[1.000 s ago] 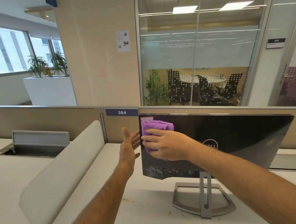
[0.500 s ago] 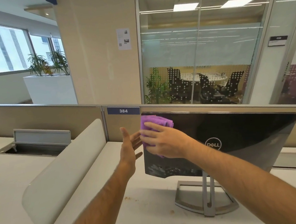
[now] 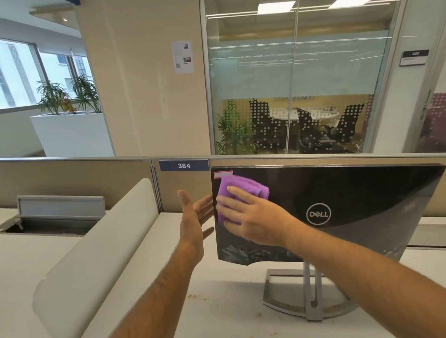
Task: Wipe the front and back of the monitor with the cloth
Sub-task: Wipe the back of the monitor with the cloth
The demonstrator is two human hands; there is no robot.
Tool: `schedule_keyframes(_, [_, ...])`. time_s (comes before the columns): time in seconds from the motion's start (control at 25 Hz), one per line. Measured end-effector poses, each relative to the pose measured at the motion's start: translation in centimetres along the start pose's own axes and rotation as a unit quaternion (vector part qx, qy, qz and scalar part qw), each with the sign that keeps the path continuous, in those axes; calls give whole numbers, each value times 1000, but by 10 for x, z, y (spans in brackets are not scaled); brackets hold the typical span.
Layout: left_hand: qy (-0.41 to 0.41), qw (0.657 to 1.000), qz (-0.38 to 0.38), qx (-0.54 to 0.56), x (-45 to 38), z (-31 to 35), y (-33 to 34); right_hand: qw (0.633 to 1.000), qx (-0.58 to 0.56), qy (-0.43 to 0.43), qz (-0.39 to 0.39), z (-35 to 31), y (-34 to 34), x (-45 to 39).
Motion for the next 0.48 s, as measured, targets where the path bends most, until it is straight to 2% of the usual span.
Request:
schedule_keyframes(0.08, [1, 1000, 10, -7, -1, 0, 0, 995, 33, -77, -58, -24, 11, 4])
schedule_keyframes(0.12, [1, 1000, 11, -12, -1, 0, 0, 993, 36, -82, -72, -29, 12, 6])
schedule_keyframes(0.16, [1, 1000, 8, -14, -2, -1, 0, 996, 29, -65, -61, -26, 11, 7])
schedule_keyframes(0.28, [-1, 1000, 2, -12, -2, -1, 1, 998, -34, 38, 34, 2, 1, 10])
schedule_keyframes(0.32, [-1, 1000, 4, -14, -2, 0, 1, 997, -40, 51, 36, 4, 2, 13])
schedule_keyframes(0.48, [4, 1000, 14, -19, -3, -2, 3, 999, -9, -50, -17, -17, 12, 22])
Point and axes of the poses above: each hand's wrist, its own x-axis away from the middle knuckle, its own y-axis out of the palm, z = x × y, the point moved 4 cm from there along -x, towards the middle knuckle, and after that the axes turned 6 degrees about -x, right-handed, at the moved point
